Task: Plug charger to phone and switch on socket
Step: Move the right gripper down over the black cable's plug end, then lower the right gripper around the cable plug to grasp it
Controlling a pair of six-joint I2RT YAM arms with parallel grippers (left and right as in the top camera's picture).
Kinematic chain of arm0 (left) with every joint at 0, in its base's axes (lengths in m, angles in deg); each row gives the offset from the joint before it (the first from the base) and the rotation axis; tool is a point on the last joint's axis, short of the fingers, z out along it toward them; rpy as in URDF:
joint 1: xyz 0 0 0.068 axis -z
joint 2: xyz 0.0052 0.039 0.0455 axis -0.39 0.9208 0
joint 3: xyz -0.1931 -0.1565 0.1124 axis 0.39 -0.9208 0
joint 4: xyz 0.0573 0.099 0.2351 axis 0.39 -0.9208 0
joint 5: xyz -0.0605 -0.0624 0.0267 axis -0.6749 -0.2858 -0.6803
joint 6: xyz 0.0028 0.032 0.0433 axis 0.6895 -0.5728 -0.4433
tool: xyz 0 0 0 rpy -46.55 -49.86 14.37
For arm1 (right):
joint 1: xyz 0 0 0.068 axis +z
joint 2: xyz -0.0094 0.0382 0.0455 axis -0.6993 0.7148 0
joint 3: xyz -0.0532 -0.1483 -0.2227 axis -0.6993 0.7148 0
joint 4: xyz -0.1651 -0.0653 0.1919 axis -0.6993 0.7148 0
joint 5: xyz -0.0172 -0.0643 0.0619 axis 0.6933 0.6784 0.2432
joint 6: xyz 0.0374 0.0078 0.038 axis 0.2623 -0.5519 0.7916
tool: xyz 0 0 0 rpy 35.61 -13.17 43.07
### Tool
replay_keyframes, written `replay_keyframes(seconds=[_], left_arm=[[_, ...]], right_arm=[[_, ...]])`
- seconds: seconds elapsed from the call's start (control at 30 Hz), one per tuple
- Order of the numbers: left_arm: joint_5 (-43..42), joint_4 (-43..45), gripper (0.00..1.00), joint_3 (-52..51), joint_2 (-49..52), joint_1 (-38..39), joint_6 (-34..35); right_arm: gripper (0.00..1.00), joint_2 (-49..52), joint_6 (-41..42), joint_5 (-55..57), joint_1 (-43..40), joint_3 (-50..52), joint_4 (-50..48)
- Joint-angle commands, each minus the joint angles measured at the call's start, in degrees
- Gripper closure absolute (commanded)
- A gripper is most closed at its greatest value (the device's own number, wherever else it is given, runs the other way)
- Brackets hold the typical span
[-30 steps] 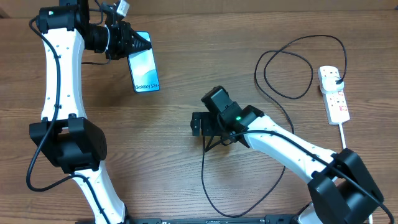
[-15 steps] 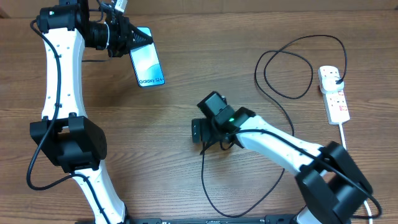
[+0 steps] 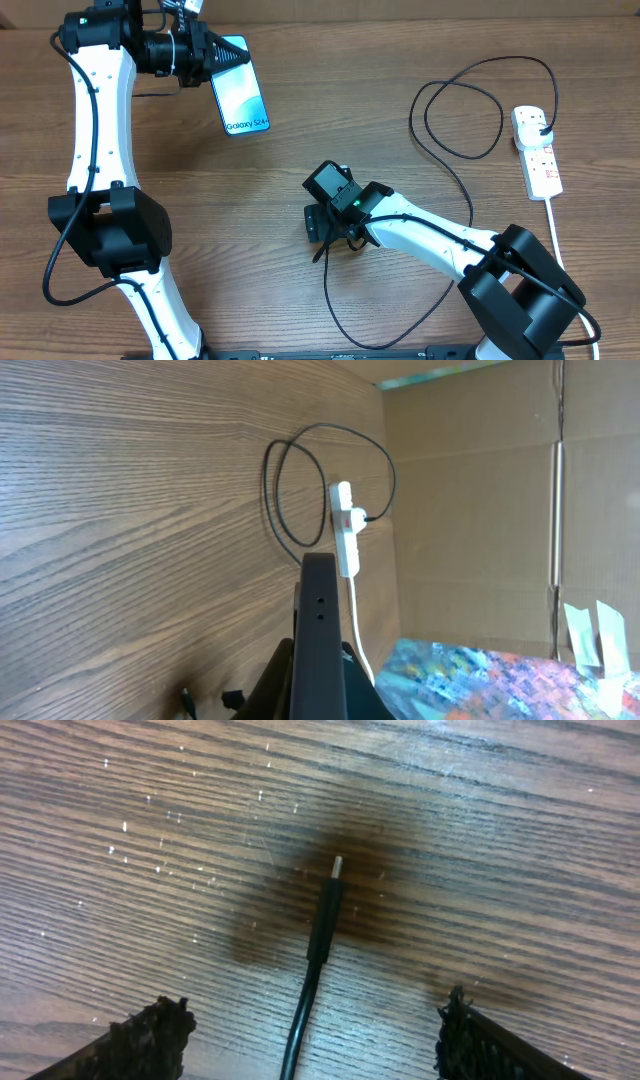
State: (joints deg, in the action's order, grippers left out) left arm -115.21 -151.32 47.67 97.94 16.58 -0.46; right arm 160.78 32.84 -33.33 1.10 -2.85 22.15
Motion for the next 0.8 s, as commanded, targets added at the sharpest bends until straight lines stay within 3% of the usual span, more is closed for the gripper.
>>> replay_keyframes(seconds=[0.0, 0.63, 0.77], left_arm=[[-3.61, 0.26, 0.96, 0.48, 0.50, 0.39, 0.48], [-3.43, 0.22, 0.95, 0.48, 0.50, 0.39, 0.02], [-3.45, 0.20, 0.96, 0.48, 0.50, 0.39, -0.83]], right_arm=[[0.19, 0.63, -0.26, 1.46, 0.22, -1.49, 0.04], [0.24, 11.65, 4.44, 6.54, 1.68, -13.57, 11.47], [0.37, 11.65, 6.49, 7.69, 1.70, -13.57, 12.09]])
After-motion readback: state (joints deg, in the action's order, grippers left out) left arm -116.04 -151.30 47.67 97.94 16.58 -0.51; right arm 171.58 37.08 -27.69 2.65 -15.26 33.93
